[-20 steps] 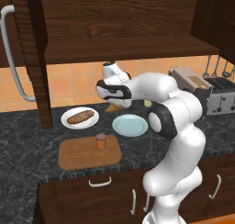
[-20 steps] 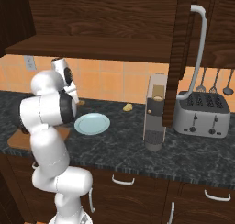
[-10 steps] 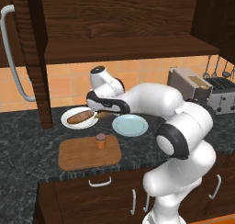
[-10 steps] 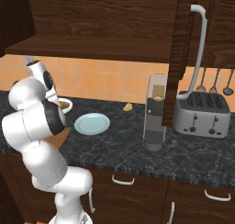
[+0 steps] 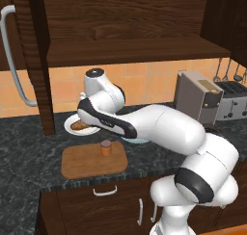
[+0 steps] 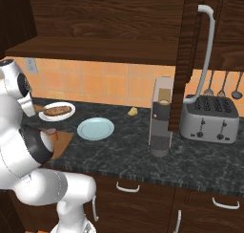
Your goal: From the different types of pastries on the counter, select a croissant and place it on the cutting board. Then retrieve a jar of jam from the cabinet and place it alongside the croissant on the cutting board.
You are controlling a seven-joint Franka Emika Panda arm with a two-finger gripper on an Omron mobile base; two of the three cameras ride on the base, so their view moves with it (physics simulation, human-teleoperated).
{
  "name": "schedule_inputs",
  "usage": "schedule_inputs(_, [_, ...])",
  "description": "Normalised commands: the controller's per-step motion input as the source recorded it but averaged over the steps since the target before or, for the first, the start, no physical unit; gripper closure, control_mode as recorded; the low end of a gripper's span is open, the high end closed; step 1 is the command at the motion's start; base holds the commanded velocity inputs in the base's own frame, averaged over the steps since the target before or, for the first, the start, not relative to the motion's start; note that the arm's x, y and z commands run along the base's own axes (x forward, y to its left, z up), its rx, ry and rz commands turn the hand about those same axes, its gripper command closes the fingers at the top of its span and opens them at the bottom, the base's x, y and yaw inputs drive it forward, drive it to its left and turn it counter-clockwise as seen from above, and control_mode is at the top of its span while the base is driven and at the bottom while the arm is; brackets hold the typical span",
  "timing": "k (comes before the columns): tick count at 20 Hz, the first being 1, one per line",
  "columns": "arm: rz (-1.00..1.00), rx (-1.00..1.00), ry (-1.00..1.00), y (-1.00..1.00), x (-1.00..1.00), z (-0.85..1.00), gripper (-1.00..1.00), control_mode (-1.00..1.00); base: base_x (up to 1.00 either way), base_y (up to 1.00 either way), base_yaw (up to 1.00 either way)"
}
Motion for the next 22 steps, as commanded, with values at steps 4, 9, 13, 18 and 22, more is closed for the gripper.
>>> schedule_inputs(4, [0.01, 0.0, 0.04, 0.01, -0.2, -0.02, 1.0, -1.0, 0.0, 0.0, 0.0])
schedule_inputs(9, [0.14, 0.0, 0.05, 0.46, -0.55, -0.03, 1.0, -1.0, 0.0, 0.0, 0.0])
schedule_inputs(13, [0.25, 0.05, 0.01, 0.15, -0.52, -0.48, 1.0, -1.0, 0.0, 0.0, 0.0])
schedule_inputs(18, [0.42, 0.07, 0.0, 0.0, -0.38, -0.68, 1.0, -1.0, 0.0, 0.0, 0.0])
schedule_inputs(22, [0.24, -0.03, -0.02, -0.02, -0.12, -0.38, 1.0, -1.0, 0.0, 0.0, 0.0])
